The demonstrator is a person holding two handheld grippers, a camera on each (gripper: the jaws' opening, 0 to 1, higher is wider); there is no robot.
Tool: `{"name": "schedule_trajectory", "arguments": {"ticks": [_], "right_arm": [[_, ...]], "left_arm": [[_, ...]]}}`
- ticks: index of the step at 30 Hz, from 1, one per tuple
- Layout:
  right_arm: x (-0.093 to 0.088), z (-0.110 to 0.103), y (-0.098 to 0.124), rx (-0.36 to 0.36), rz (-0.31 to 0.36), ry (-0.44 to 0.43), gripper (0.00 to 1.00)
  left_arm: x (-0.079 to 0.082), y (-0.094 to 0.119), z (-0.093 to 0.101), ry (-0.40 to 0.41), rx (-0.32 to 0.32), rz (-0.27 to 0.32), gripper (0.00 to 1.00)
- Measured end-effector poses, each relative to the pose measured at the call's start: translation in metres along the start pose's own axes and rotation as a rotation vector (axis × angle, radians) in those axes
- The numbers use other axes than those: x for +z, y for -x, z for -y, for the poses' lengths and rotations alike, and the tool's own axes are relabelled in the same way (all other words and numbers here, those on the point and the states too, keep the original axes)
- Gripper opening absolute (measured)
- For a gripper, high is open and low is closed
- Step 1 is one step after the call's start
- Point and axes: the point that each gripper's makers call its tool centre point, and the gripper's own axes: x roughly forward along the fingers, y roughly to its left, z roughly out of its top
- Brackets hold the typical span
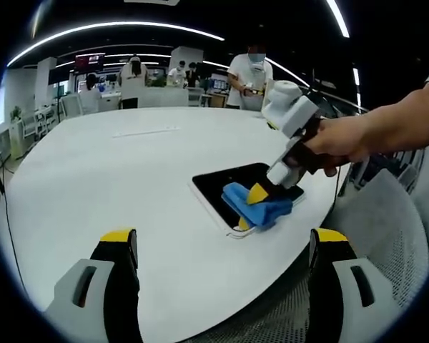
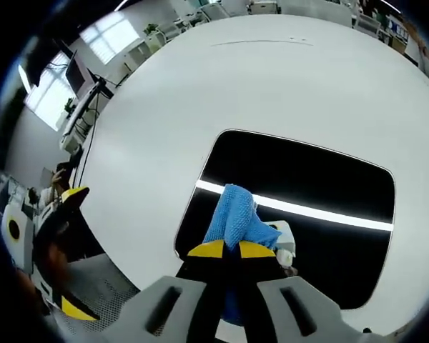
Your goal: Wipe the mirror surface with the cleaning cloth until all visible marks leave the cleaned area.
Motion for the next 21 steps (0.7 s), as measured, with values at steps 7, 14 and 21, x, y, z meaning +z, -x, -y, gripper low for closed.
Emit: {"name": "schedule_trajectory", "arguments": {"ticks": [7,14,21], "right_arm": [[0.003,-0.008,-0.004,0.011,-0.003,0.018,0.00],[0.006,-0.015,-0.009,0.021,-0.007,0.035,0.00],[0.008,-0.017,-0.012,0.038,0.000,0.024,0.00]], "left_arm": [[-0.001,0.000,0.001,-0.003,0.002,-0.006,0.99],[-0.002,0.000,0.000,-0.002,0.002,-0.008,0.99],[-0.002,0.000,0.000,-0.001,0.003,-0.009,0.99]]}}
